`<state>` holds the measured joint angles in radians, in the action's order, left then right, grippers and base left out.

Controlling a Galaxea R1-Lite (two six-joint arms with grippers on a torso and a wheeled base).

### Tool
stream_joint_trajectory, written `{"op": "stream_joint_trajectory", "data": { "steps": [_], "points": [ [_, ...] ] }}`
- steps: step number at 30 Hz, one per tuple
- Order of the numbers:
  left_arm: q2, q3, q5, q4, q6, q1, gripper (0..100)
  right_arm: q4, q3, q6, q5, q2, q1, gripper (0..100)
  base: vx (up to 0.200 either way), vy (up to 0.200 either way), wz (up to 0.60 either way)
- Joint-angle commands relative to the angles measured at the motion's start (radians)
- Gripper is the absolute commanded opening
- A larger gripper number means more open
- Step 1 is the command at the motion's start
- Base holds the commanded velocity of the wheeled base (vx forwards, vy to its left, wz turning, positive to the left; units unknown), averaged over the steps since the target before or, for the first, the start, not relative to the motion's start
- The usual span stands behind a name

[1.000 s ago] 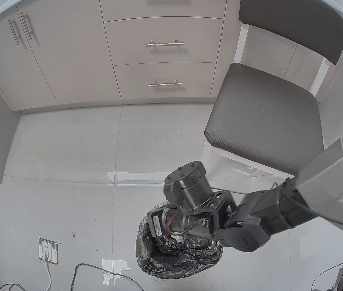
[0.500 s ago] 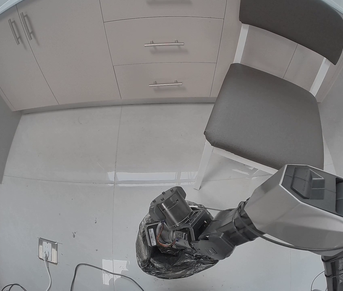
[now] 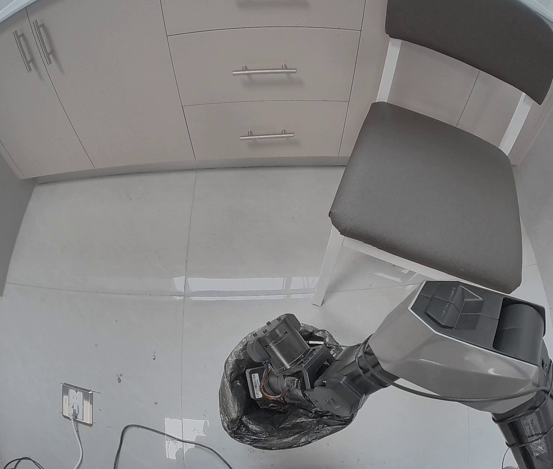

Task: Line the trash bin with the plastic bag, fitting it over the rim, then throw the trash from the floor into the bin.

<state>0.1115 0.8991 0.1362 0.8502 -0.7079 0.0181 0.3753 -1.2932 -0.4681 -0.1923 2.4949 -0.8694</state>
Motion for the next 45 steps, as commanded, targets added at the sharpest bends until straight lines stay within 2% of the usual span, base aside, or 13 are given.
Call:
{"op": "stream_joint_trajectory", "data": {
  "steps": [1,7,10,17,26,35,40,42,45],
  "points": [
    [-0.001,-0.002,0.000,0.000,-0.001,-0.001,100,-0.001,0.003,0.000,-0.016,0.029,0.012,0,0.000,0.000,0.00],
    [-0.001,-0.009,-0.003,-0.002,-0.001,-0.004,100,-0.003,0.023,-0.063,-0.082,0.052,0.023,0,0.000,0.000,0.00],
    [-0.003,-0.011,-0.003,-0.002,-0.001,-0.004,100,-0.004,0.060,-0.067,-0.105,0.045,0.038,0,0.000,0.000,0.00],
    [-0.003,-0.014,-0.004,0.000,-0.001,-0.004,100,-0.013,0.071,-0.066,-0.105,0.041,0.049,0,0.000,0.000,0.00],
    [-0.007,-0.013,-0.006,0.000,-0.001,-0.004,100,-0.151,-0.054,-0.078,-0.108,0.068,0.087,0,0.000,0.000,0.00],
    [-0.009,-0.016,-0.009,0.000,-0.001,-0.009,100,-0.173,-0.061,-0.083,-0.105,0.013,0.055,0,0.000,0.000,0.00],
    [-0.010,-0.014,-0.009,0.000,-0.001,-0.013,100,-0.190,-0.081,-0.066,-0.096,-0.097,0.039,0,0.000,0.000,0.00],
    [-0.009,-0.016,-0.009,0.000,-0.001,-0.013,100,-0.297,-0.147,-0.040,-0.093,-0.123,0.039,0,0.000,0.000,0.00],
    [-0.009,-0.019,-0.007,0.000,-0.002,-0.013,100,-0.674,-0.367,-0.049,-0.091,-0.117,0.052,0,0.000,0.000,0.00]
  ]
}}
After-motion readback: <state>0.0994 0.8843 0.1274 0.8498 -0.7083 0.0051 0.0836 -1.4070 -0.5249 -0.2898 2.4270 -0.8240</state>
